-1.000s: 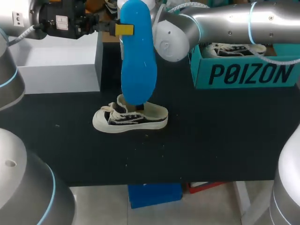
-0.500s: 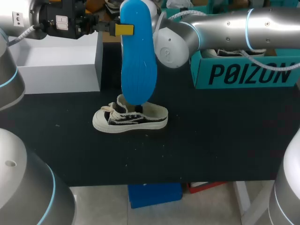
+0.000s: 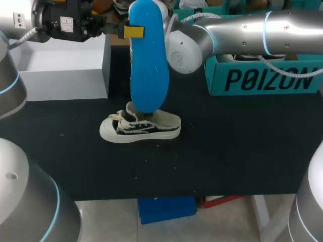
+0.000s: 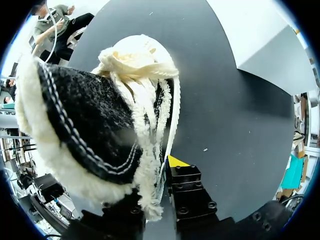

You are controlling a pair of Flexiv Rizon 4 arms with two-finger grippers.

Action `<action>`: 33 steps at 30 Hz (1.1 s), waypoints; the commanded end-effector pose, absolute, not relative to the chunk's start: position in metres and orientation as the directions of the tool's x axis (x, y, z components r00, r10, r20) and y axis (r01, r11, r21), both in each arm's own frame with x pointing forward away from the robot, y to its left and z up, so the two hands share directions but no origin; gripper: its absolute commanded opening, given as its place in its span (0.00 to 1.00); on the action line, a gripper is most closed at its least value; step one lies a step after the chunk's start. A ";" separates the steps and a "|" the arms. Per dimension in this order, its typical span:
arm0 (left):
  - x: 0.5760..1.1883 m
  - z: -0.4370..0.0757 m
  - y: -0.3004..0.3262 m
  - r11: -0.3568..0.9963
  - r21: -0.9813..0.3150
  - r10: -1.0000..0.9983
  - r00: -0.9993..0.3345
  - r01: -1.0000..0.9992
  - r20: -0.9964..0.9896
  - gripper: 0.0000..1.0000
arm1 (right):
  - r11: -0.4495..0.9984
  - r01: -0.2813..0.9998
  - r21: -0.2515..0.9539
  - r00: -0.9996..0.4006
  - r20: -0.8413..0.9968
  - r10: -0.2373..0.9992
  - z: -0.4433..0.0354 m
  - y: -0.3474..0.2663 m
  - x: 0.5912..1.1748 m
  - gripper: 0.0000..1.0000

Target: Take the shoe out of the shoebox, open the shoe tongue, remove and reinsert the insole, then place the shoe into the shoebox

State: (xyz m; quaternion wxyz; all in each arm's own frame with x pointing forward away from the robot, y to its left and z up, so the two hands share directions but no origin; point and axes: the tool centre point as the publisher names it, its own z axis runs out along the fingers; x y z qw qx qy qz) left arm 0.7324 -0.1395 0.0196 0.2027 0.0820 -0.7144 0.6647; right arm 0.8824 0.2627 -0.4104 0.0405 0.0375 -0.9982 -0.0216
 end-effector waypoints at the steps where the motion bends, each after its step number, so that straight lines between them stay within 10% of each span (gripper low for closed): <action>1: 0.732 0.019 -0.140 0.102 -0.917 0.150 -0.905 -0.386 0.398 0.00 | 0.996 -0.074 0.045 -0.994 0.083 -0.078 -0.412 0.264 0.883 0.00; 20: 0.732 0.019 -0.140 0.102 -0.917 0.150 -0.905 -0.386 0.398 0.00 | 0.997 0.041 0.066 -0.999 0.035 0.039 -0.350 0.246 0.889 0.00; 33: 0.732 0.019 -0.140 0.102 -0.917 0.150 -0.905 -0.386 0.398 0.00 | 0.692 0.719 -0.056 -0.694 -0.088 0.714 -0.308 0.204 0.911 0.00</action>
